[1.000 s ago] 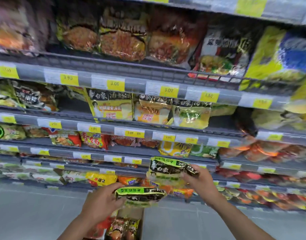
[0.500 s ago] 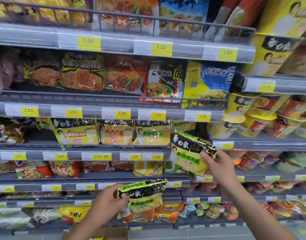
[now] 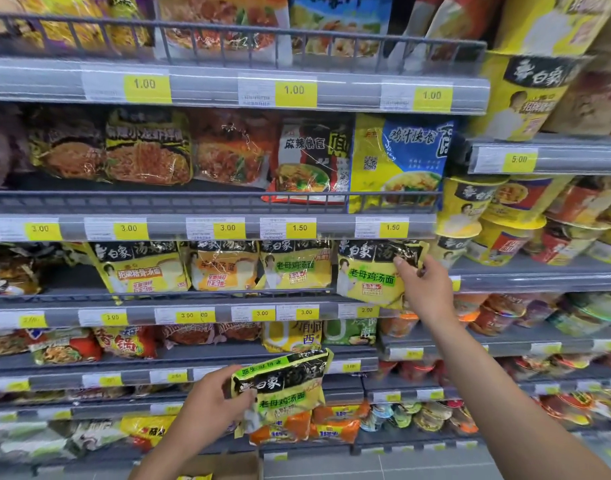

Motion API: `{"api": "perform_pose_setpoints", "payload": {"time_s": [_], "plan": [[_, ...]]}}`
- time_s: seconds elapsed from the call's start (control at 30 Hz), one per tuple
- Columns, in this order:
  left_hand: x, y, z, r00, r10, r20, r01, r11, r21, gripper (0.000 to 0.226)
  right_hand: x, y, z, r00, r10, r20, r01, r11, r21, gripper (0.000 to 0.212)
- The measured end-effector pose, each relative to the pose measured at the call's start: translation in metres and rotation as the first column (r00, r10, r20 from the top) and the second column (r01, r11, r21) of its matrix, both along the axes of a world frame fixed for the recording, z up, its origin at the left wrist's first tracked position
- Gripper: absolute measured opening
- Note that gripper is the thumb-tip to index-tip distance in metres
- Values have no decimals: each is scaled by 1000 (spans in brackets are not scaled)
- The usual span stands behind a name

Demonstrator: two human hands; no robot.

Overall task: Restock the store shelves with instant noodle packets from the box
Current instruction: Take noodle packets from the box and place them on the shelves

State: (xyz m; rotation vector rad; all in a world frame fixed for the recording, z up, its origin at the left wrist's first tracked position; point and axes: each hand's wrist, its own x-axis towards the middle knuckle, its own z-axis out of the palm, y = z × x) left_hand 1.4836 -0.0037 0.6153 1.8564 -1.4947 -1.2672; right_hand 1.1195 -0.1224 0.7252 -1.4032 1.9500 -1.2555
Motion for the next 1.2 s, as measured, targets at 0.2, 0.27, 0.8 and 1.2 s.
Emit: {"api": "perform_pose_setpoints", "payload": {"time_s": [0.2, 0.27, 0.8, 1.2], "plan": [[1, 4, -3, 997, 59, -45, -60, 998, -14, 45, -1, -10, -4, 992, -99, 83, 102, 994, -33, 72], [2, 7, -3, 996, 68, -52, -69, 998, -11, 52, 3, -14, -10, 993, -110, 46, 113, 992, -58, 47], [-24, 17, 16, 992, 72, -99, -71, 997, 11, 63, 27, -72, -25, 999, -15, 44, 8, 988, 152, 61], [-53, -14, 25, 992, 9, -128, -13, 1000, -26, 42, 30, 19, -39, 957, 228, -180, -240, 969, -52, 45]]}}
